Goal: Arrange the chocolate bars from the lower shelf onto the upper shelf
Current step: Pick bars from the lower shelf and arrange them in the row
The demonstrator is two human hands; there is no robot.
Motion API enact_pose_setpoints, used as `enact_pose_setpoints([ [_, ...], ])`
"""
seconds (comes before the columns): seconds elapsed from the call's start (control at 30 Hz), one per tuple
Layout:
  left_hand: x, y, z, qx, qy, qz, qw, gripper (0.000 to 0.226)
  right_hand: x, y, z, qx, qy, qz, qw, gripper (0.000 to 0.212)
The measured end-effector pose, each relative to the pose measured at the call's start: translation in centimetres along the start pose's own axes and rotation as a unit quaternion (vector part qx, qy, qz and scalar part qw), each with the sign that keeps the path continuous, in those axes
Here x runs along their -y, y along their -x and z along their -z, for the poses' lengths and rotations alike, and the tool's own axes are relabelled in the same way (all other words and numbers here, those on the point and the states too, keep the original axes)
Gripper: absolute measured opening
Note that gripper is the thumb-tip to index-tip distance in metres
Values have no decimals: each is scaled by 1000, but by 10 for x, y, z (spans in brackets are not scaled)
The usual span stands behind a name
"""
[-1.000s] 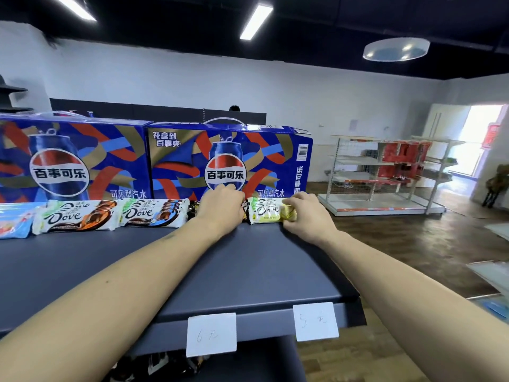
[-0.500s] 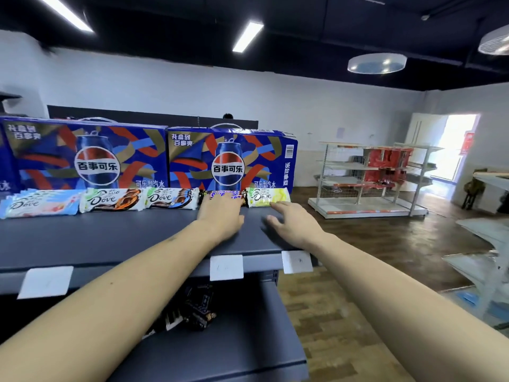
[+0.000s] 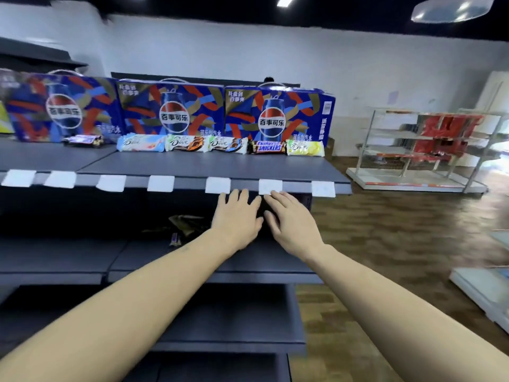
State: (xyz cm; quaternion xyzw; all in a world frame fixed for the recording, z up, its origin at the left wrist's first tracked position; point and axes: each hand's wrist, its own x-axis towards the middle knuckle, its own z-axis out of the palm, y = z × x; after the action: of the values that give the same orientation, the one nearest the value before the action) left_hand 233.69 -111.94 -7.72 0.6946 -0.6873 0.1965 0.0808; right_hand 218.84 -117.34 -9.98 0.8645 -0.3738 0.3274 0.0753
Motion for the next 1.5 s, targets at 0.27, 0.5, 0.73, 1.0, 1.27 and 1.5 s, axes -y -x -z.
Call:
enact_pose_setpoints([
  [0.27,22,93,-58,132,-2,55,990,64,45,53,-54,141,-27,-68,987,52],
  [0.5,41,126,-103,204,42,92,974,64,57,71,-119,255,-71,-143,954,57],
  [0.73,76,116,-149,249,116,141,951,65,78,63,-181,295,-84,-153,939,59],
  [1.0,127,80,-213,225,148,158,950,59,94,17,-254,289,-96,-148,941,56],
  [1.27,187,42,-277,197,171,177,949,66,88,-18,-324,292,32,-97,951,59],
  [1.5,216,16,-298,232,208,186,932,102,71,-41,-348,307,17,-111,945,66],
])
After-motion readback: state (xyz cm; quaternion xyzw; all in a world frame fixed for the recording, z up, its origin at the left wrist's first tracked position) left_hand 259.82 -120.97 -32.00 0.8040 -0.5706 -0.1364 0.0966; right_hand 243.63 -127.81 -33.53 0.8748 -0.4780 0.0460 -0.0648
